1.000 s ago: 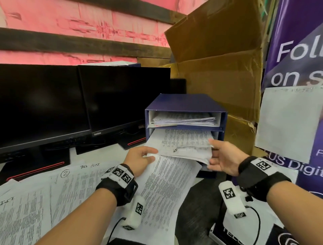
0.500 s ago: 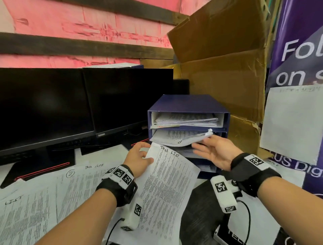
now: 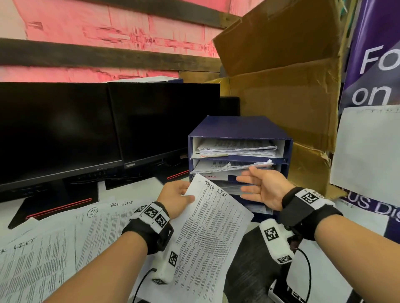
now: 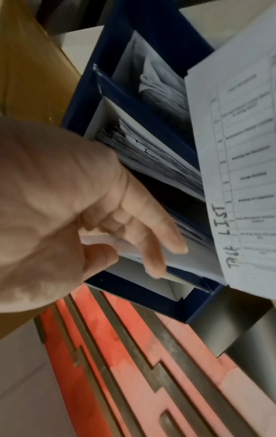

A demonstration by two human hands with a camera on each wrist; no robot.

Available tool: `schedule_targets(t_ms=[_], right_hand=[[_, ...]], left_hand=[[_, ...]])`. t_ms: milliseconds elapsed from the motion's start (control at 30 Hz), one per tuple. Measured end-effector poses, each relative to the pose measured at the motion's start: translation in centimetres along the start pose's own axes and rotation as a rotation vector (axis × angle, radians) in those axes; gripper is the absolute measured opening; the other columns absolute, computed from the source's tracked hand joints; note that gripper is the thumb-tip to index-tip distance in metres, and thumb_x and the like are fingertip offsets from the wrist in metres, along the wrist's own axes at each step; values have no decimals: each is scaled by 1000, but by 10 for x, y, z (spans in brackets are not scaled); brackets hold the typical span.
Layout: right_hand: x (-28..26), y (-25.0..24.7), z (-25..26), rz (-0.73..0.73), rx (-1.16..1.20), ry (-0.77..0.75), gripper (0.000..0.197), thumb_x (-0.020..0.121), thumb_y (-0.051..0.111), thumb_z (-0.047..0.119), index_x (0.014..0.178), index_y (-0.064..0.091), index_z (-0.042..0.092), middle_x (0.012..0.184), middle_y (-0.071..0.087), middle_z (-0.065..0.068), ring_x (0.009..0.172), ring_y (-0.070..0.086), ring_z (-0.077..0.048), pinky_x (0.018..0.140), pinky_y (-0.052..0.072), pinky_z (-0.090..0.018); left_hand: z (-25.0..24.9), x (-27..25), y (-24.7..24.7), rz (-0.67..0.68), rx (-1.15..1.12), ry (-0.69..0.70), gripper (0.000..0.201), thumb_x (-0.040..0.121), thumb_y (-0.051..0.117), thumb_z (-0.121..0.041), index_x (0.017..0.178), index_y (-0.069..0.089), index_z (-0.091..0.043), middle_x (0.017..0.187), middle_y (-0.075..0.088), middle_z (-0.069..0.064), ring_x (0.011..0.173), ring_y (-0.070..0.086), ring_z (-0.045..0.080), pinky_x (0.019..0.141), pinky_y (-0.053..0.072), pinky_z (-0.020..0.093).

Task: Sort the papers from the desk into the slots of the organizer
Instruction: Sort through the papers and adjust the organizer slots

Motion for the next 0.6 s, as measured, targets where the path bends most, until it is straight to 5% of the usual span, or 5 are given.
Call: schedule_targets(t_ms=[167, 267, 367, 467, 600], right_hand=[[9, 1, 1, -80, 95, -49, 28, 100, 49, 26, 114, 60, 4, 79, 72, -3, 42, 55, -8, 49, 56, -26], [17, 6, 1, -84, 191, -80, 32, 101, 44, 10, 133, 47, 4, 106, 67, -5, 65, 63, -12, 53, 58, -27], [18, 11, -2, -6, 276, -78, 34, 101, 42, 4, 134, 41, 7, 130, 53, -7, 93, 66, -27, 69, 58, -41], [10, 13, -9, 15, 39, -68, 23, 98, 50, 6, 121, 50, 8, 119, 62, -9, 90, 67, -30, 70, 57, -42], [3, 2, -31, 0, -446, 13, 15, 95, 54, 6, 107, 61, -1, 82, 67, -12, 61, 60, -23, 58, 55, -34]], left_hand=[[4, -4, -4, 16, 65, -5, 22, 84, 65, 2, 92, 67, -18, 98, 71, 7, 88, 70, 22, 81, 58, 37], [12, -7, -9, 22, 88, -36, 19, 84, 64, 3, 90, 66, -14, 93, 71, 6, 80, 70, 18, 71, 58, 31], [21, -10, -15, 17, 110, -76, 18, 85, 62, 4, 91, 66, -12, 91, 71, 6, 77, 69, 17, 67, 57, 27], [28, -8, -19, -3, 126, -94, 19, 86, 58, 4, 86, 66, -13, 94, 72, 10, 87, 69, 24, 81, 57, 37], [31, -4, -16, 1, 128, -114, 18, 90, 52, 3, 93, 64, -10, 102, 70, 12, 98, 66, 27, 90, 52, 39]])
Point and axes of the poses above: each hand's wrist, its own x-axis towards the middle knuckle, its own y-axis out of the palm, z = x × y, the point moved 4 cm from there along x, towards the middle knuckle
